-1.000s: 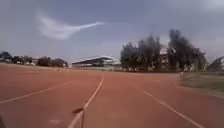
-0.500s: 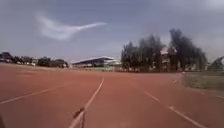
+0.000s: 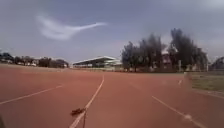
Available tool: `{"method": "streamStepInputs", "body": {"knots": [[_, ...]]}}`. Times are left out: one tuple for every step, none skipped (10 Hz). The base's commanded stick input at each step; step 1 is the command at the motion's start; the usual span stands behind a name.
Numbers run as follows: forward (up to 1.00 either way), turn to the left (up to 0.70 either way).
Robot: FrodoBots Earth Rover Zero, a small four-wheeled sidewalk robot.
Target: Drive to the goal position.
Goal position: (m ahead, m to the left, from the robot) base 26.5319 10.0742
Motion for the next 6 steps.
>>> {"method": "streamStepInputs", "body": {"knots": [[0.7, 0.0], [0.7, 0.0], [0.7, 0.0], [0.7, 0.0], [0.7, 0.0], [0.7, 0.0]]}}
